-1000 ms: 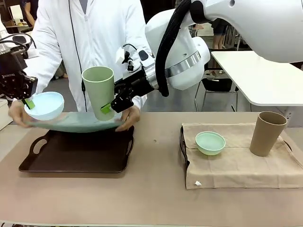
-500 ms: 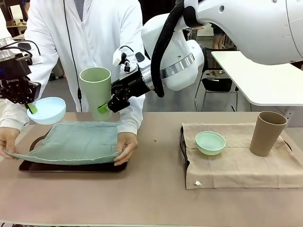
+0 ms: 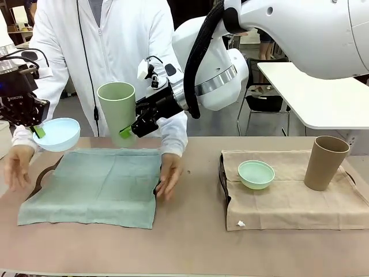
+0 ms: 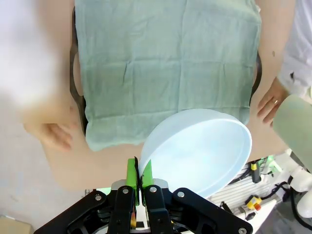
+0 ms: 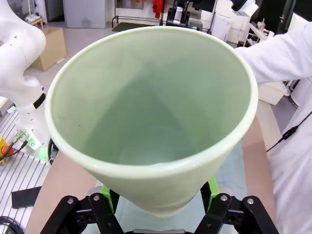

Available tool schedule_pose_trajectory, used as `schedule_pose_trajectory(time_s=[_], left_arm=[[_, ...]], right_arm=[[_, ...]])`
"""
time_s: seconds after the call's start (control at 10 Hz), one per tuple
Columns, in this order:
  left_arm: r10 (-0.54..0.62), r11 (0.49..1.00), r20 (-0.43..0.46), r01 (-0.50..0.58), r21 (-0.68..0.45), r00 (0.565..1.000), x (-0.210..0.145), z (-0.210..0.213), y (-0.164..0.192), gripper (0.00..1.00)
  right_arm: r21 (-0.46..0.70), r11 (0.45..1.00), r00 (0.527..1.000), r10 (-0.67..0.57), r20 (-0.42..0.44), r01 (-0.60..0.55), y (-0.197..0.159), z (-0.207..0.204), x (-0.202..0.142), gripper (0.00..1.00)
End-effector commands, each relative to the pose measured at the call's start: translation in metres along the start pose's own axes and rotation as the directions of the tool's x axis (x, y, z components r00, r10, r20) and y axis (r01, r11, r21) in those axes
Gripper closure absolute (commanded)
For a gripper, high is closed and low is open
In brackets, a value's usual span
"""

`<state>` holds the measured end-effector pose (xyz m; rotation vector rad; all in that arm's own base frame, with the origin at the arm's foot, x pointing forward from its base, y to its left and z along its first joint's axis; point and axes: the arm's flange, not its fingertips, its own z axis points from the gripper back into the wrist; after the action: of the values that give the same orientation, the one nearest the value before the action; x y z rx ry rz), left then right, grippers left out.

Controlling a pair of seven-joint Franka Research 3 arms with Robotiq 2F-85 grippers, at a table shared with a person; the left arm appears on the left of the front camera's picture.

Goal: Set up a tray with a mat and arrange the tableware.
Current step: Place the Picnic Bowl and Reusable plastic cup back onto the Handle tray in front of the human's position.

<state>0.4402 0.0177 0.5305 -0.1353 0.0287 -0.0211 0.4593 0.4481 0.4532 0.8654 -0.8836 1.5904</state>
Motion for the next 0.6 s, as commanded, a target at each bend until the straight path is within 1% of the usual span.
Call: schedule_pose_trajectory(time_s=[0.0,0.5], left_arm=[[-0.006,1.0,0.004,0.006,0.013,1.0,-0.0006,0.0019,0.0,1.0],[-0.006,1.0,0.004,0.006,0.013,1.0,-0.0006,0.0019,0.0,1.0]], right_arm=[[0.009,1.0,1.0,0.008,0.001,-0.008,-0.0002,0.0005,0.0021,1.0],[0.009,1.0,1.0,0.008,0.001,-0.008,-0.0002,0.0005,0.0021,1.0]])
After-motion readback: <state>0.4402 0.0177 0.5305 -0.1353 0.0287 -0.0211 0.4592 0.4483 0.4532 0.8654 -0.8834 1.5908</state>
